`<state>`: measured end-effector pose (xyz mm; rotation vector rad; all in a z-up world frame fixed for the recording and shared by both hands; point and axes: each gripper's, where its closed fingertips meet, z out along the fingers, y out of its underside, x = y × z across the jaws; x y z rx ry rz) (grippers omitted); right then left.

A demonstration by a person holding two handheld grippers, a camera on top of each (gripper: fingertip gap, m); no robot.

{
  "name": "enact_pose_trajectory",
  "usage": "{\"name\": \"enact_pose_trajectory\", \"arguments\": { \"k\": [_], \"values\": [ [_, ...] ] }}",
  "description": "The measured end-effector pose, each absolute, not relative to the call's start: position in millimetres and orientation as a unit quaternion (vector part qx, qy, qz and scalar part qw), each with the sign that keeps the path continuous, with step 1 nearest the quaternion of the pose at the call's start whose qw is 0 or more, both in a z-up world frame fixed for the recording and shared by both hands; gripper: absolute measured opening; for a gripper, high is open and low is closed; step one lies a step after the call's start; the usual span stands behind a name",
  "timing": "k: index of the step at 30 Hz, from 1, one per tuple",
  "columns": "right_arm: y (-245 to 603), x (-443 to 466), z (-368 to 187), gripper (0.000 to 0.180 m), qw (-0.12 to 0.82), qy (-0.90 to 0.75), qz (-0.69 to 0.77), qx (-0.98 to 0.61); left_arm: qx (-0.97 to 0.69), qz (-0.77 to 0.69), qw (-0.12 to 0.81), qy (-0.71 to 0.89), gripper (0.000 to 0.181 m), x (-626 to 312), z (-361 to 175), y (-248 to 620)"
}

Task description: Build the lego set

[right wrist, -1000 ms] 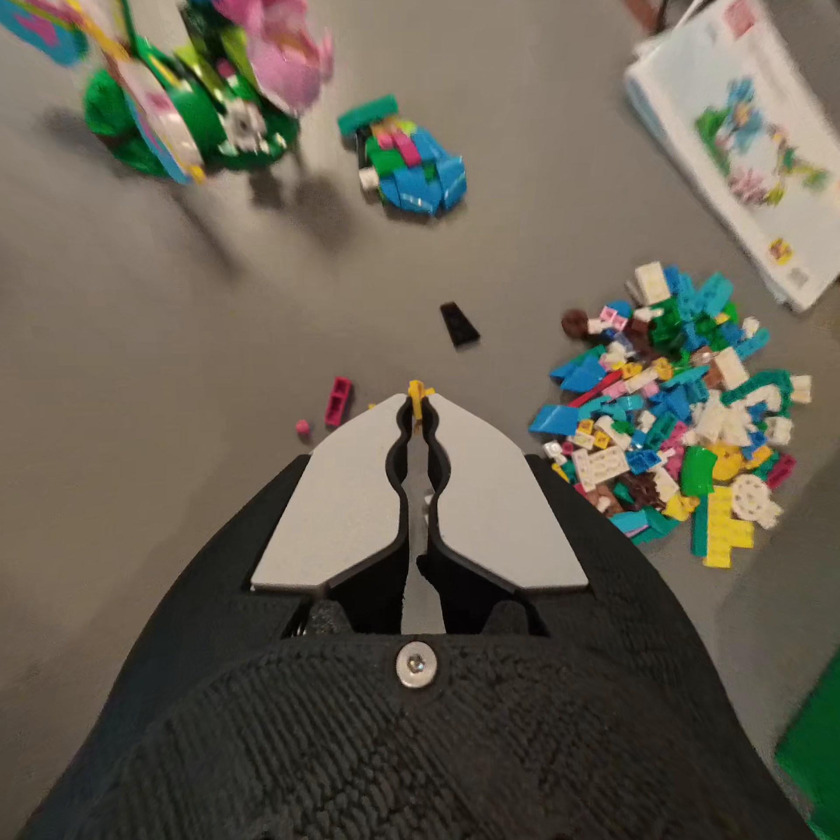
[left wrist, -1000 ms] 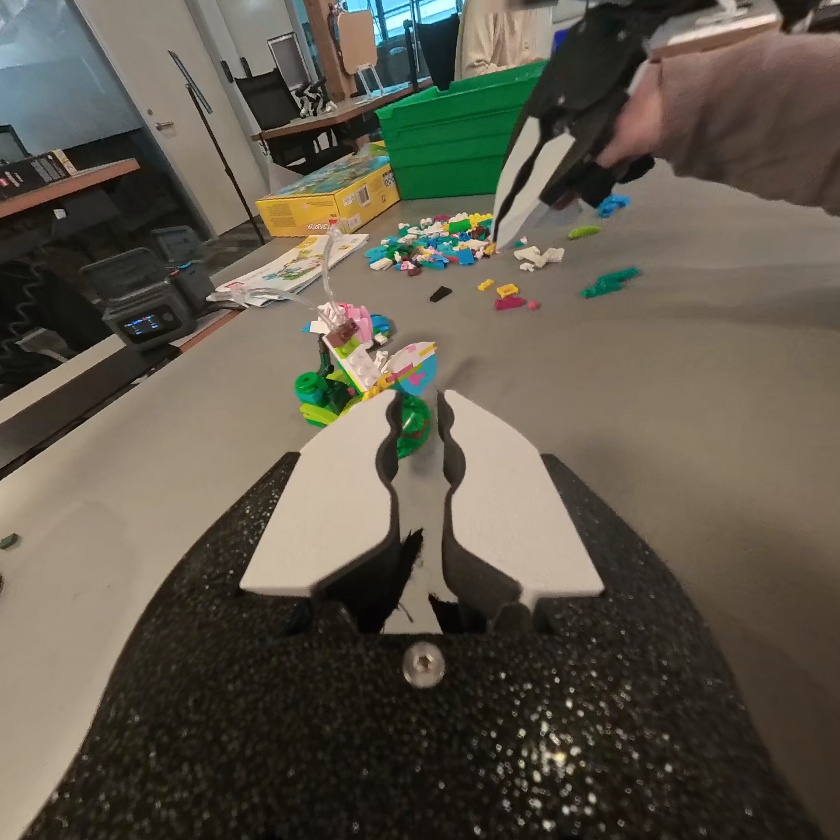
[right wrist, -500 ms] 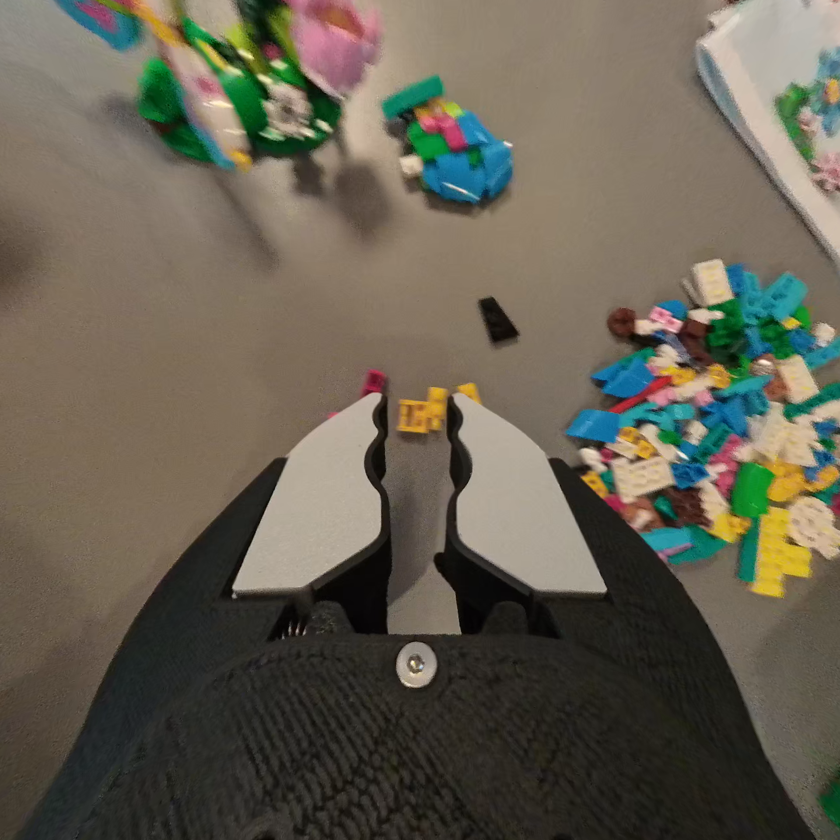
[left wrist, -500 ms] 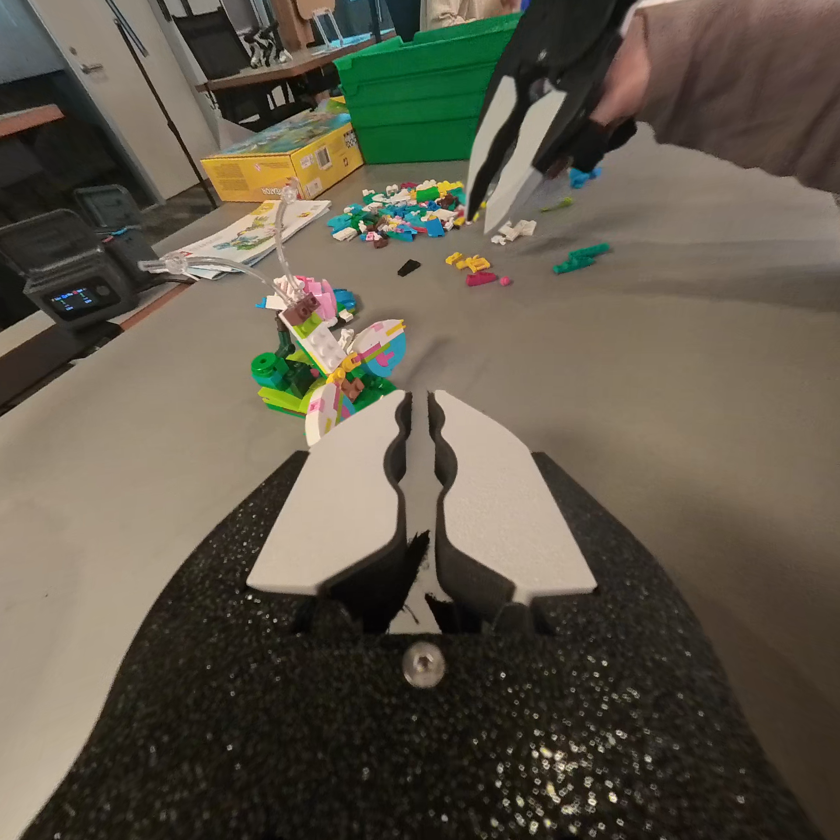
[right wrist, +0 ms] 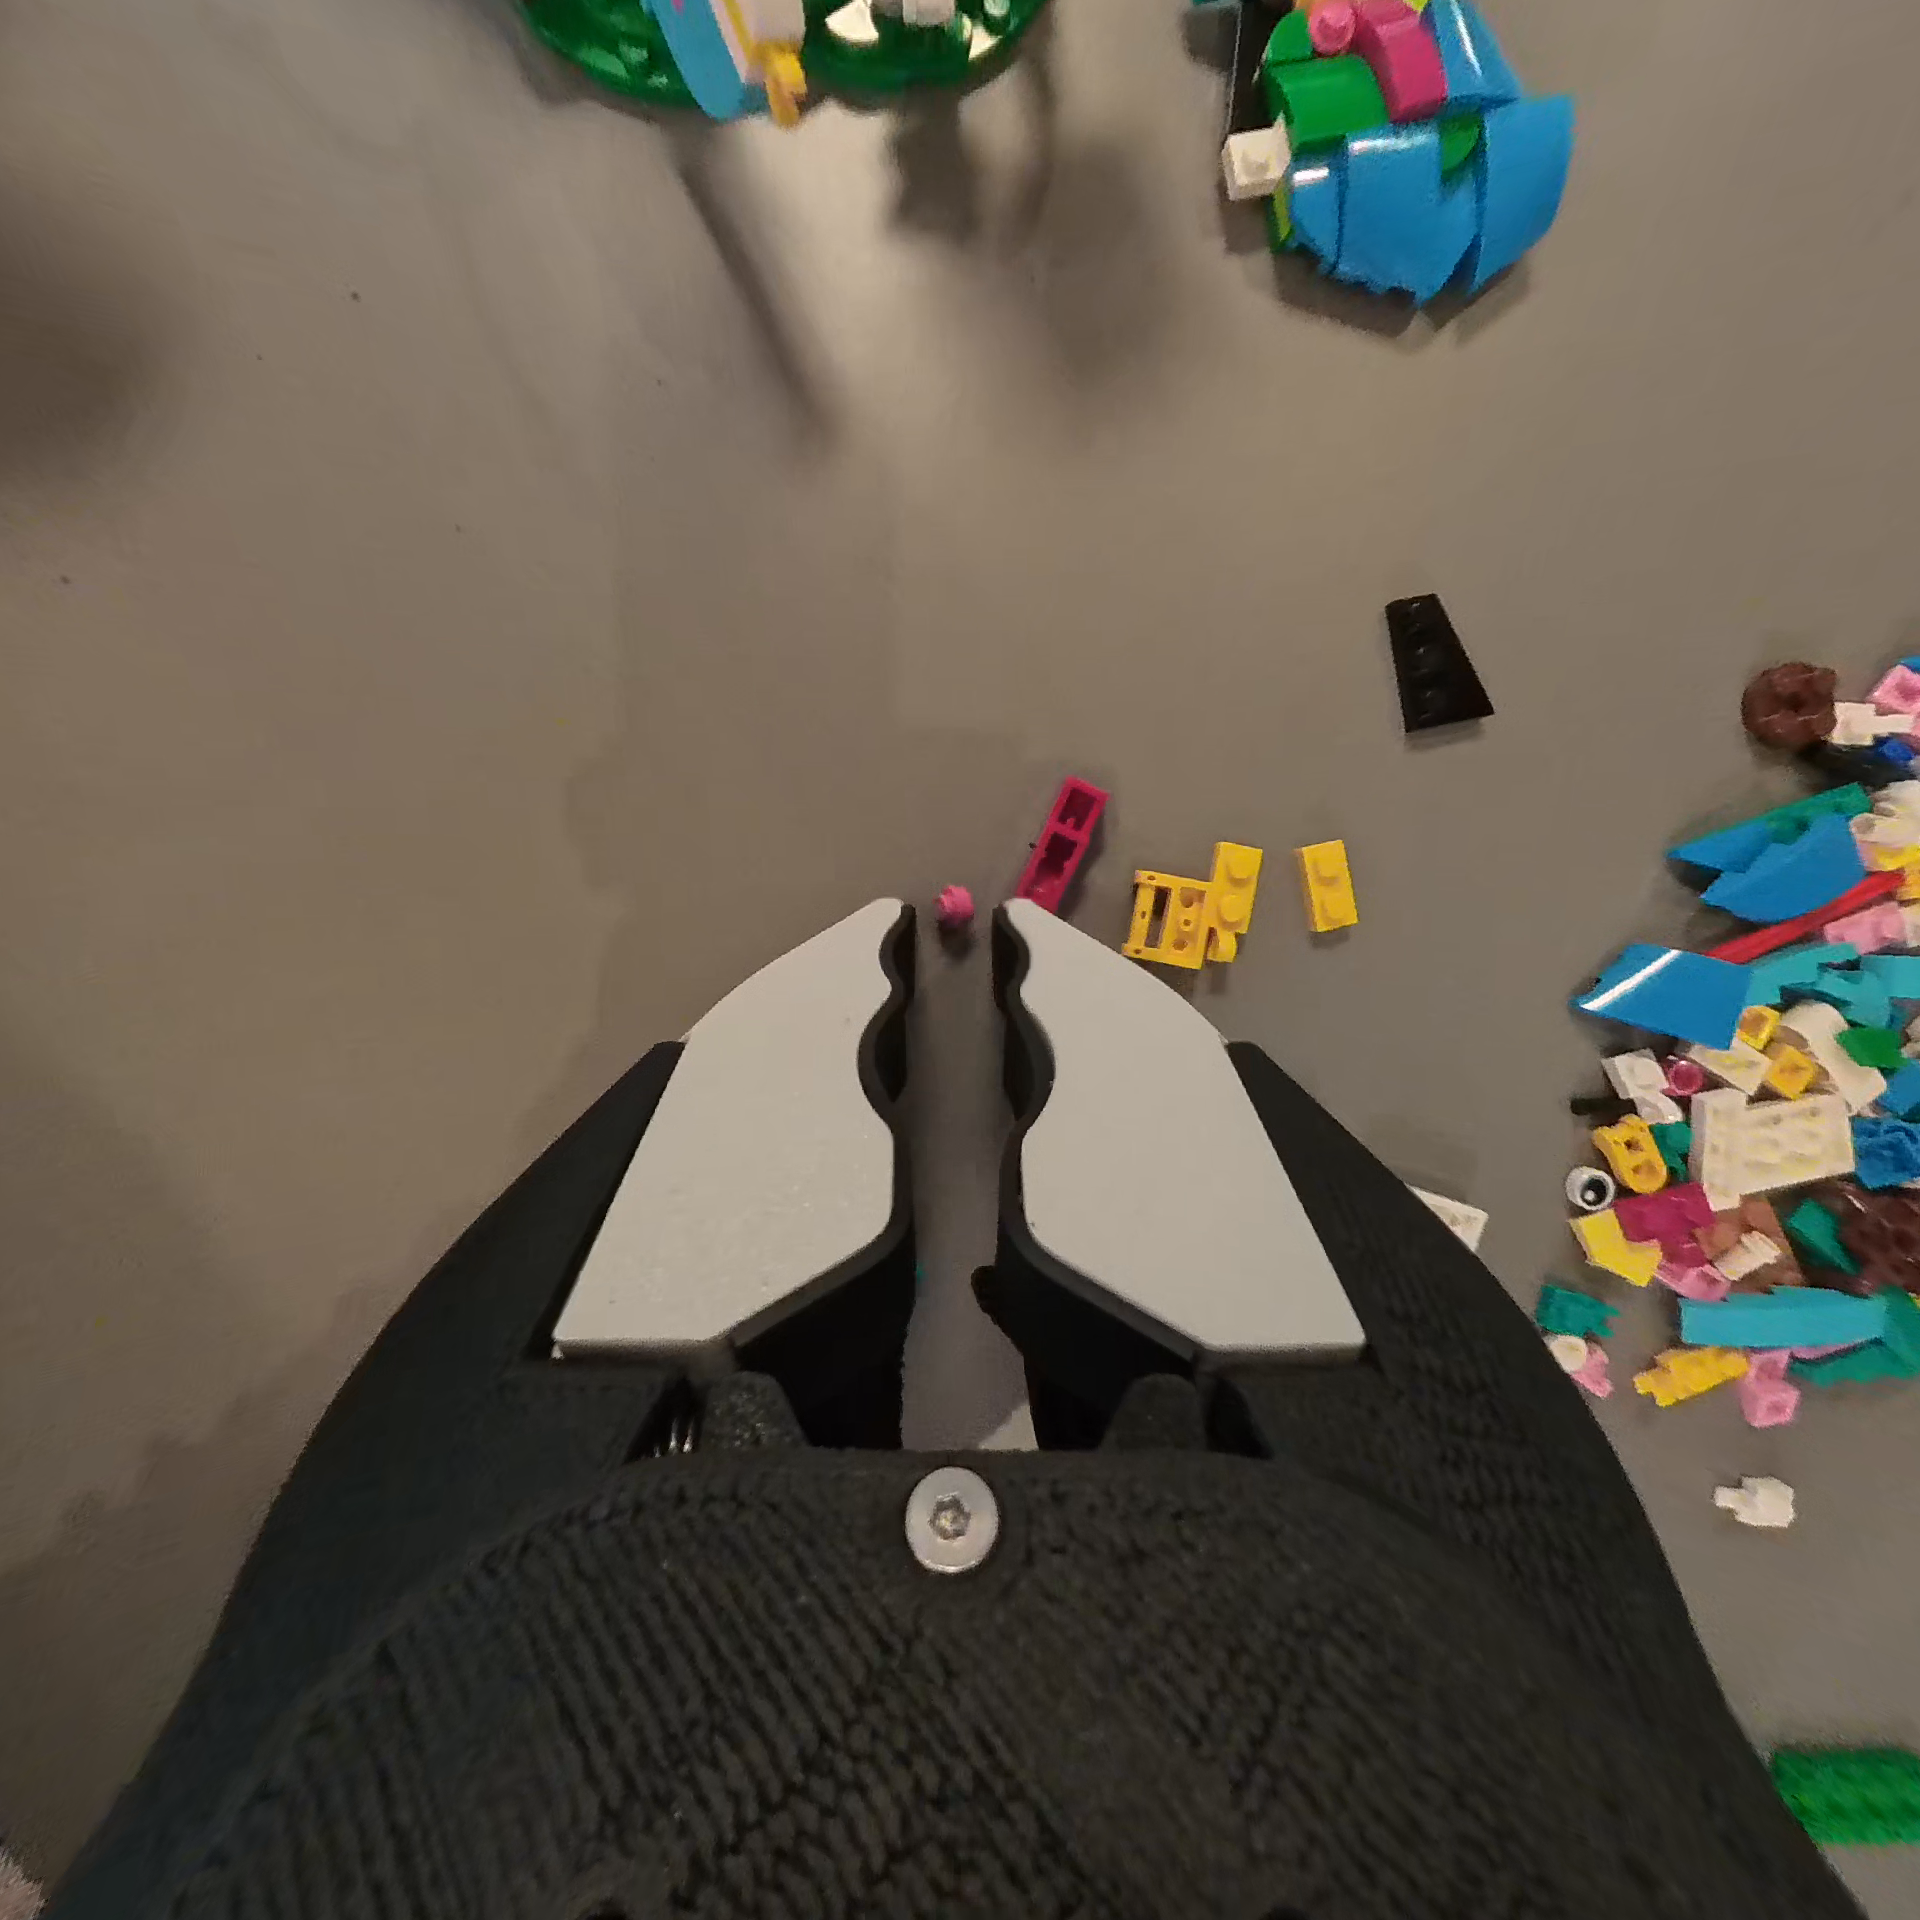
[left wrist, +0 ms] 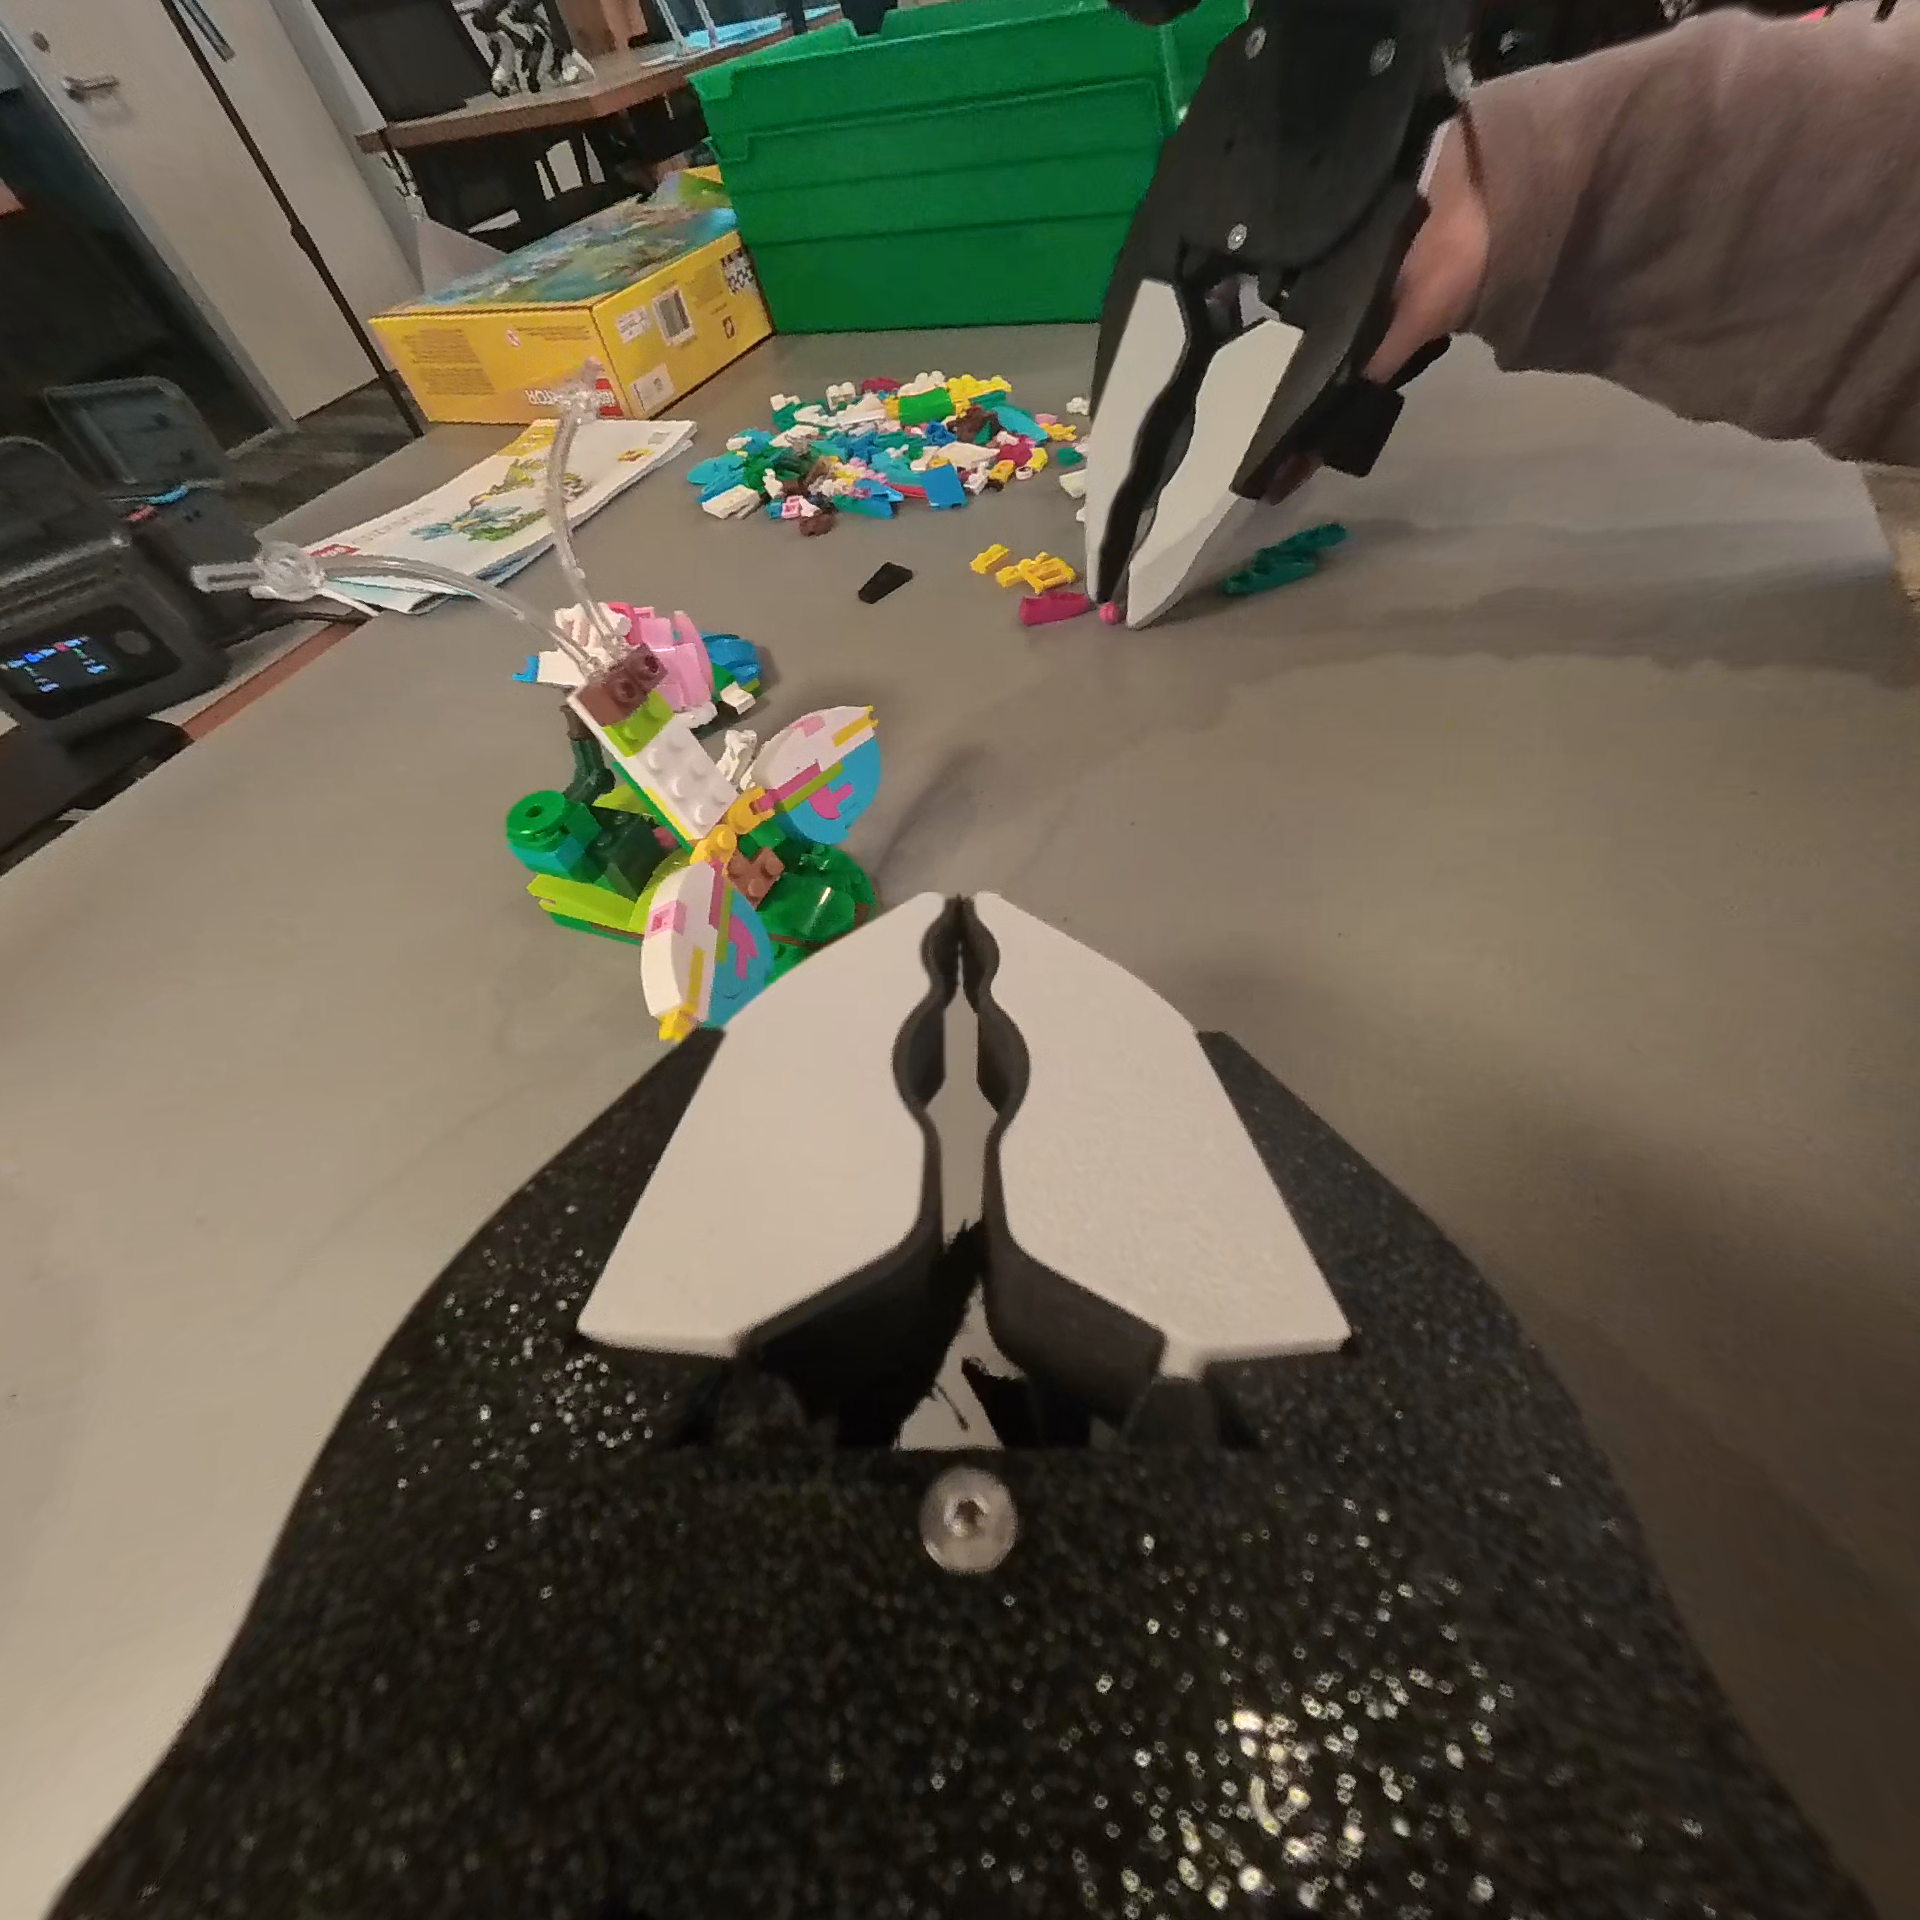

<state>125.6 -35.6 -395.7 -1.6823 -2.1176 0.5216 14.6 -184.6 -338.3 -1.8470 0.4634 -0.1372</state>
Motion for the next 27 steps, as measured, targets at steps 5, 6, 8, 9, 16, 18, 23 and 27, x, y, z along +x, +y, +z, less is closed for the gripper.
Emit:
{"name": "enact_pose_trajectory", "arguments": {
  "k": [5,6,8,9,16,18,23,27],
  "values": [
    [-37.6,126.0,-395.8,0.007,0.199,-0.762,0.185,-0.588,-0.793,-0.062,0.572,0.200,0.000,15.6,-342.0,-184.3],
    [-40.7,127.3,-395.8,0.005,0.196,-0.766,0.184,-0.583,-0.793,-0.063,0.572,0.201,0.001,16.1,-342.5,-184.1],
    [-51.3,130.7,-395.4,0.004,0.188,-0.774,0.187,-0.575,-0.793,-0.066,0.570,0.204,0.004,17.8,-344.2,-184.0],
    [-58.2,132.5,-395.3,0.004,0.182,-0.776,0.193,-0.572,-0.794,-0.066,0.568,0.206,0.006,18.4,-345.2,-183.8],
    [-76.4,129.2,-388.1,0.012,0.208,-0.770,0.218,-0.562,-0.795,-0.057,0.565,0.214,0.013,20.5,-346.9,-183.7],
    [-71.1,128.6,-372.5,0.019,0.246,-0.757,0.224,-0.562,-0.794,-0.056,0.567,0.211,0.015,19.6,-346.3,-183.4],
    [-62.3,128.8,-319.6,0.027,0.358,-0.697,0.270,-0.559,-0.792,-0.043,0.578,0.195,0.020,11.2,-342.5,-181.6],
    [-70.7,117.9,-301.9,0.029,0.406,-0.673,0.300,-0.541,-0.777,-0.010,0.603,0.179,0.025,-1.0,-330.9,-180.8]
  ]
}}
